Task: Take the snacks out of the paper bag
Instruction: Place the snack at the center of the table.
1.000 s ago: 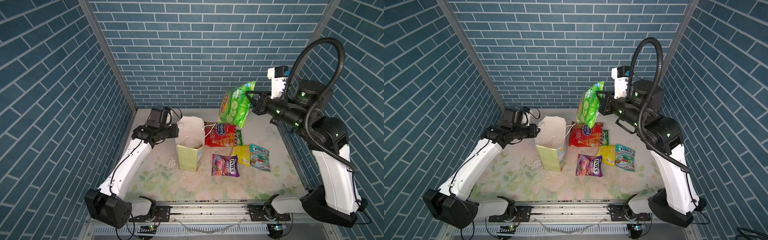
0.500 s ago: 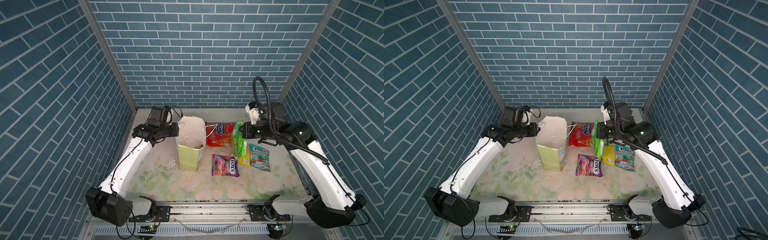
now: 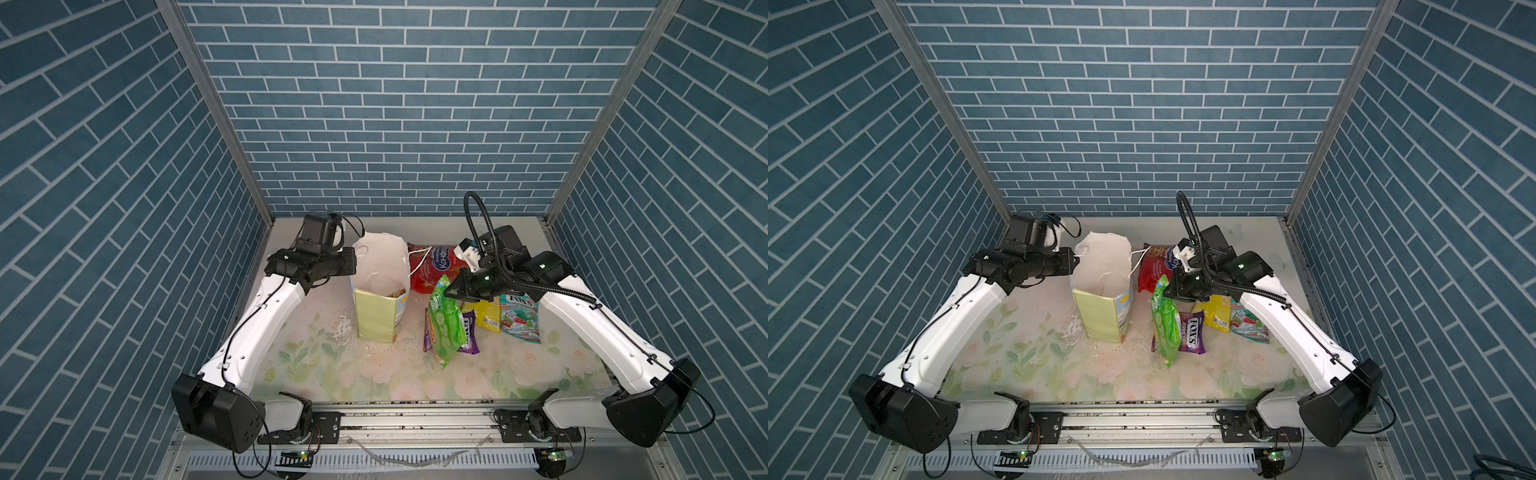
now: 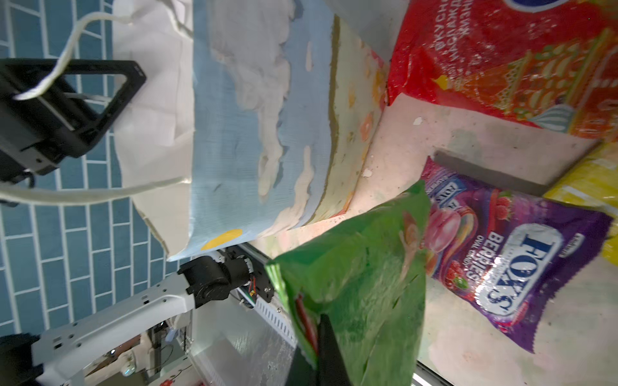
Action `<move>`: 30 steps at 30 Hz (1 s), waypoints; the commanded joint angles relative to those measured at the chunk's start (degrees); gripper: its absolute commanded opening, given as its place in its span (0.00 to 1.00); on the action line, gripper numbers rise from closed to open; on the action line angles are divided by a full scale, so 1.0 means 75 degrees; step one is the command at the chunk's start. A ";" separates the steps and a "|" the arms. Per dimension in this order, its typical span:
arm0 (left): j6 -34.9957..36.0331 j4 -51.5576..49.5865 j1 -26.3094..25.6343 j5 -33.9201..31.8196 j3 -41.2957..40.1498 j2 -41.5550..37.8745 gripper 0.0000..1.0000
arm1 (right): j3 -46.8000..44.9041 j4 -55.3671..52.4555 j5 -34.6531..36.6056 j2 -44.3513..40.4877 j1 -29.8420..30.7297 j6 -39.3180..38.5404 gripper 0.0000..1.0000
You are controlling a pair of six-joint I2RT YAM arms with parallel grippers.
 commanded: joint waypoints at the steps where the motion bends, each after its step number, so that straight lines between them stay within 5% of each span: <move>1: 0.0011 0.0051 0.0058 -0.0001 -0.0087 0.0104 0.27 | -0.0389 0.0708 -0.1047 -0.0065 0.0113 0.0577 0.00; 11: 0.0037 -0.0016 0.0061 -0.0019 -0.0013 0.0150 0.27 | -0.2080 0.4770 -0.1701 -0.0024 0.0550 0.2913 0.00; 30: 0.0209 -0.0307 0.0061 -0.0153 0.0093 0.0118 0.27 | -0.3721 0.2799 0.0541 -0.0072 0.0288 0.2290 0.00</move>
